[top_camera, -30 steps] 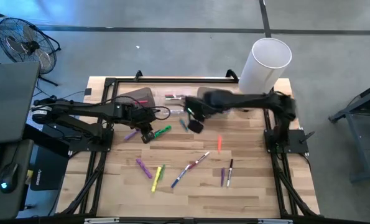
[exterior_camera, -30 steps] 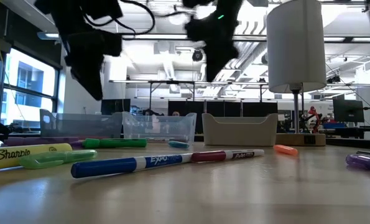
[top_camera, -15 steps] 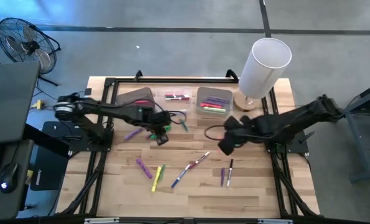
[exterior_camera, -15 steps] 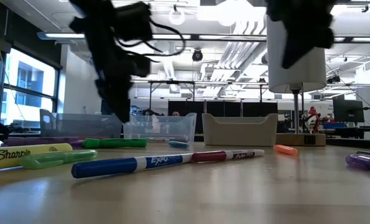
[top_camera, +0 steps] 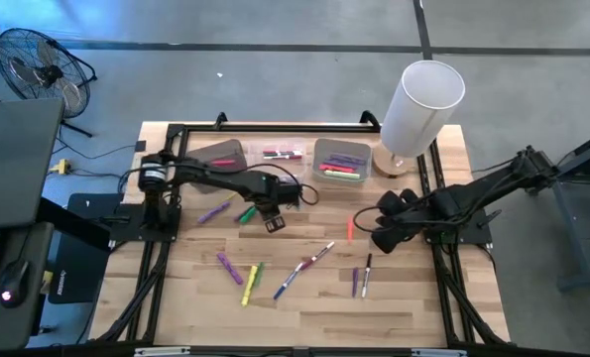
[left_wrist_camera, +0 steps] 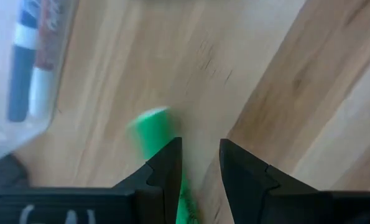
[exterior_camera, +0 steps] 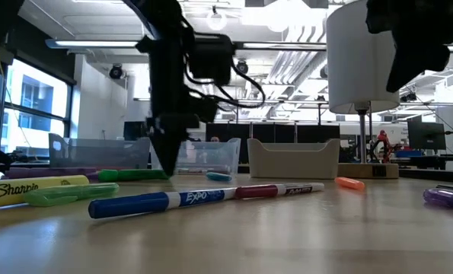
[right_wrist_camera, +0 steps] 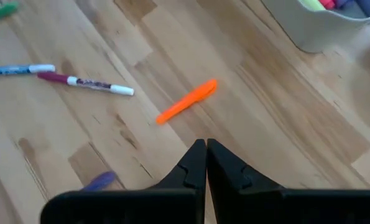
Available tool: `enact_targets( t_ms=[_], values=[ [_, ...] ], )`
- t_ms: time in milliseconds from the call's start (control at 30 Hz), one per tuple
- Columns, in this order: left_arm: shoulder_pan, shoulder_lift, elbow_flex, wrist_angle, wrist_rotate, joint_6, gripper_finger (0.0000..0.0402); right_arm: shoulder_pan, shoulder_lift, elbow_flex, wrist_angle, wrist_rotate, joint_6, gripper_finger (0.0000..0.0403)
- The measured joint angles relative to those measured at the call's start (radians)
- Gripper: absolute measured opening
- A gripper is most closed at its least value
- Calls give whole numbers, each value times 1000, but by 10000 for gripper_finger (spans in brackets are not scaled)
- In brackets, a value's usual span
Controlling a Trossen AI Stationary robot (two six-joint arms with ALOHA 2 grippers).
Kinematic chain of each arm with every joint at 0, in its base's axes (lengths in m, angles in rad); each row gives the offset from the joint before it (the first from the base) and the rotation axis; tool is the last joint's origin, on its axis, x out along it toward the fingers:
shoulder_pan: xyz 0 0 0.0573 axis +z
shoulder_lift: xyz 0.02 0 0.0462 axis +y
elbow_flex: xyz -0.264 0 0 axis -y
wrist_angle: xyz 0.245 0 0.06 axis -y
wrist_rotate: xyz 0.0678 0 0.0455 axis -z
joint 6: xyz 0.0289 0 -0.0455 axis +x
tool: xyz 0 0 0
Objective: Pick & Place Markers
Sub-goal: Put the green highlighter pen into the gray bin
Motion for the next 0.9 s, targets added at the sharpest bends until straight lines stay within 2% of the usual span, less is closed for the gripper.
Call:
enact_targets(
  t_ms=[200,333,467,733,900],
  values=[
    [0,49,9,8,62,-12,103,11,-11,-4,0,2,-96,4],
    [1,55,10,9,78,-73,103,11,-12,-4,5,11,-148,1],
    [1,65,60,-41,63,-140,103,10,-12,-4,6,4,-180,4],
    [19,63,276,-222,-22,-185,103,10,-12,-4,6,23,-232,1],
    [72,21,235,-258,3,-233,104,10,-12,-4,6,23,-253,4]
  ],
)
